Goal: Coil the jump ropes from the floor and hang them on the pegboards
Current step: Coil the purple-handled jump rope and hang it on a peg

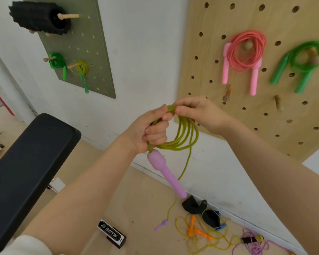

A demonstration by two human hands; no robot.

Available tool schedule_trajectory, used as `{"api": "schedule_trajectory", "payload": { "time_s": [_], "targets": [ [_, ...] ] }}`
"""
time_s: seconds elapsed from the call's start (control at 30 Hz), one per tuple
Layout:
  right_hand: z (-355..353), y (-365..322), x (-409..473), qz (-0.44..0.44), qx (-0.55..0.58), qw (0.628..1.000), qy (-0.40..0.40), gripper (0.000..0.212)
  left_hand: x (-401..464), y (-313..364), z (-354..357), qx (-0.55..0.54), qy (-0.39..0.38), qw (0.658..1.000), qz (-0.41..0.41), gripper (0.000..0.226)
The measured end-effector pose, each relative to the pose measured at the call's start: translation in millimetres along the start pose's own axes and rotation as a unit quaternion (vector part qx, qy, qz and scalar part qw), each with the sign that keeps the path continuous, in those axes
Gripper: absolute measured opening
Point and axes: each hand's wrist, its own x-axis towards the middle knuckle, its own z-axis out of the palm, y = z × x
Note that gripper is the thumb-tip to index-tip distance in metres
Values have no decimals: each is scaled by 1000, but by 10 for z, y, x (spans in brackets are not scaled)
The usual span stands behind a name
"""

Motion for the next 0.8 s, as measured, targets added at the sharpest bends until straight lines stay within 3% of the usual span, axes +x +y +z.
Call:
{"api": "schedule_trajectory", "payload": {
  "time_s": [0.1,0.23,0.33,0.4,0.5,0.57,0.67,0.73,0.8],
  "targets": [
    [-6,54,-92,14,17,1000,-10,29,144,-125,141,-74,4,997,35,29],
    [-149,181,-213,18,30,999,33,41,331,-248,370,4,101,994,47,30],
    [-308,307,-284,67,116,991,23,53,406,-307,473,-117,72,983,124,29],
    [-421,459,-343,105,144,984,21,52,424,-321,467,-202,86,955,197,34],
    [-522,774,-506,153,35,988,-8,31,436,-283,430,-248,184,906,289,41],
    [-502,927,-610,224,-24,974,-17,25,419,-260,386,-205,265,889,311,38],
    [-381,929,-588,257,-168,952,-21,29,406,-330,319,-12,395,884,250,31],
    [-294,782,-514,231,-302,920,-95,34,400,-411,315,68,448,868,204,20],
    [-190,593,-451,190,-370,891,-185,36,398,-462,312,92,447,870,186,12]
  ]
}}
